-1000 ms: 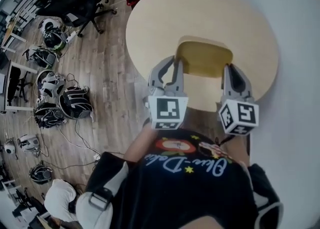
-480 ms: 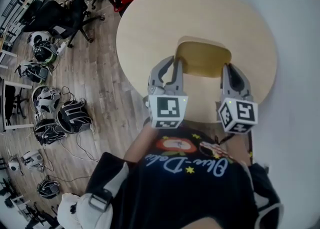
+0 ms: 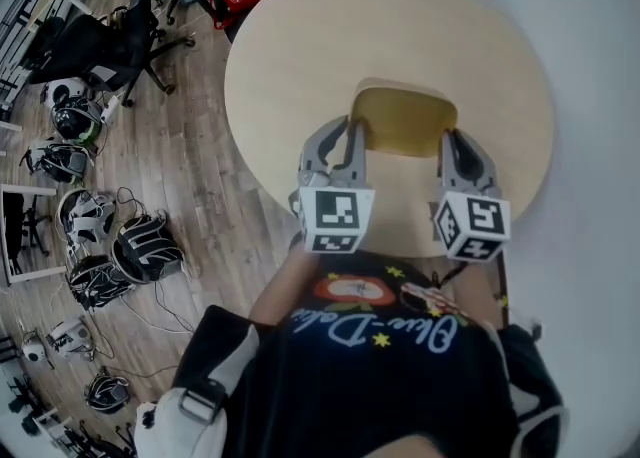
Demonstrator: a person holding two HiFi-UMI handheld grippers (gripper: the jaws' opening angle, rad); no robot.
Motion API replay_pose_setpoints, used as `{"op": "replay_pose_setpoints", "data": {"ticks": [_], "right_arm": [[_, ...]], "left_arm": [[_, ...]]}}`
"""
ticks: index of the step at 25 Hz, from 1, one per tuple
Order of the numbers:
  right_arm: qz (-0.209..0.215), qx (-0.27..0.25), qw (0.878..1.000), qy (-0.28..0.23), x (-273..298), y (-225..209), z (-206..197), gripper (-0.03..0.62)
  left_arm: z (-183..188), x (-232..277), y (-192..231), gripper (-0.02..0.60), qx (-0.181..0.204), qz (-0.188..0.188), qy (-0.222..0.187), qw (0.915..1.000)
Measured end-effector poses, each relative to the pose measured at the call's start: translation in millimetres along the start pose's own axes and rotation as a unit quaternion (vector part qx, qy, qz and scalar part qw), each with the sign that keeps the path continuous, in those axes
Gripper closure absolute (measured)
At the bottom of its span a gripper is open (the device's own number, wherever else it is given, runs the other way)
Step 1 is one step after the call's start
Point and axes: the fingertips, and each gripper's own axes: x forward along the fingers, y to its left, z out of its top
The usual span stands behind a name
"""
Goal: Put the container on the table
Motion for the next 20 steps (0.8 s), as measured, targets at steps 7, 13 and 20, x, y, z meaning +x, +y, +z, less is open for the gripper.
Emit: {"op": "replay_pose_setpoints", "data": {"ticks": [7,13,20], "right_arm": [[-0.010,0.008,0.999,0.033,27.7,1.9,-18.9,0.563],[-0.019,0.030,0.996,0.082,46.7,-2.2,-49.0,0.563],[-0.013,0.036,0.990,0.139,63.8,-12.8,-75.0,0.563]], "left_arm": [[-27.2,25.9,11.1,0.552,-0.022,-0.029,0.029,0.9989],[-54.7,46.2,11.3,0.552,-0.029,-0.049,0.066,0.9962],[-89.4,69.2,1.1,0.551,-0.049,-0.064,0.124,0.9891]]}}
